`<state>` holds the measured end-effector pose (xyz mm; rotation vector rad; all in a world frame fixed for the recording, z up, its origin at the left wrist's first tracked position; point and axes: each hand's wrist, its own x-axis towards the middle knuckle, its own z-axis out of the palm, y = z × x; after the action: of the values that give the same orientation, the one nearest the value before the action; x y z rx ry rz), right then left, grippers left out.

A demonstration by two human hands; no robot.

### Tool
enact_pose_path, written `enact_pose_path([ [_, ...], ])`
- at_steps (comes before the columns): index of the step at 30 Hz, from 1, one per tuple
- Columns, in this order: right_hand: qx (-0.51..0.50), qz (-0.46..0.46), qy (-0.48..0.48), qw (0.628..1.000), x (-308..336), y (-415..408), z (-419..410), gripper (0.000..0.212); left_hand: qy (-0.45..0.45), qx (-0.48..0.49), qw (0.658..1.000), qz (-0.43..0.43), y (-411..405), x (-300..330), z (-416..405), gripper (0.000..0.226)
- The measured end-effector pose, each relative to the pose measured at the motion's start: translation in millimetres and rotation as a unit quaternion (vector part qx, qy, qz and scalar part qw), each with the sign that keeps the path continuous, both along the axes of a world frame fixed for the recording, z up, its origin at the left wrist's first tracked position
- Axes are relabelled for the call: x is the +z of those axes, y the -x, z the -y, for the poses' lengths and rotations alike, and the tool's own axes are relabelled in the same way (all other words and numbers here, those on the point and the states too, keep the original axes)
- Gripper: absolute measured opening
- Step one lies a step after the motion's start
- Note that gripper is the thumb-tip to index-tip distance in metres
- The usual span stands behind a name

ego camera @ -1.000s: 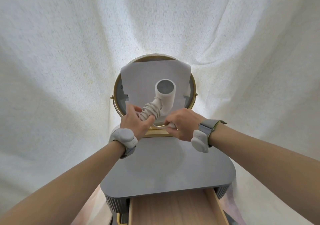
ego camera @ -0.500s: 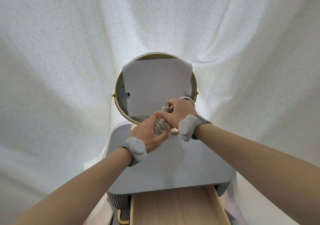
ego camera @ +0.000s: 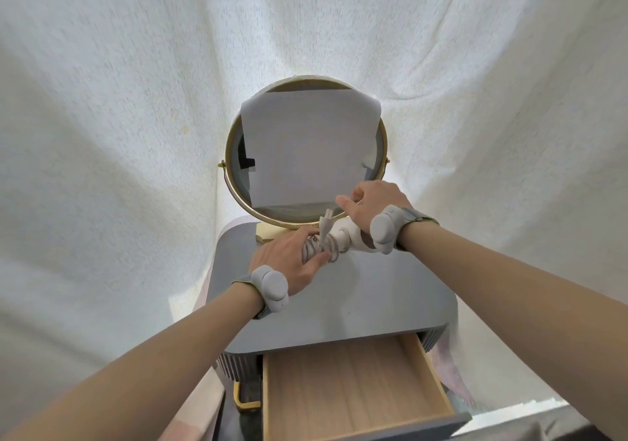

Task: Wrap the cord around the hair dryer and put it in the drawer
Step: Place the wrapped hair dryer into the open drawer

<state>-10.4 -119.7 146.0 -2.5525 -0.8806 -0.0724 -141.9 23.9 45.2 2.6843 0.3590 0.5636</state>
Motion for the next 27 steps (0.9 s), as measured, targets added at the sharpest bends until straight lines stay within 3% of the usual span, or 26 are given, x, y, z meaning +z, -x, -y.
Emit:
enact_pose_path([
  [4,-0.064,-0.109,0.127,0.984,-18,-16,7,0.077,0.023,-0.035,0.999,0.012,6,-16,1,0.047],
  [8,-0.105,-0.383,0.038,0.917,-35,-4,29,0.054,0.01,-0.05,0.999,0.007,10,-32,7,0.047],
  [13,-0.142,-0.391,0.054,0.908,-72,13,48,0.06,0.03,-0.067,0.997,-0.028,21,-52,27,0.042],
  [18,-0.103,-0.339,0.128,0.927,-97,38,72,0.055,0.059,-0.049,0.992,-0.098,35,-58,52,0.047],
  [24,-0.099,-0.377,0.109,0.914,-130,60,108,0.061,0.082,-0.068,0.978,-0.177,53,-67,78,0.046],
  [27,-0.096,-0.391,0.103,0.91,-140,64,125,0.057,0.087,-0.075,0.978,-0.176,63,-73,94,0.043],
])
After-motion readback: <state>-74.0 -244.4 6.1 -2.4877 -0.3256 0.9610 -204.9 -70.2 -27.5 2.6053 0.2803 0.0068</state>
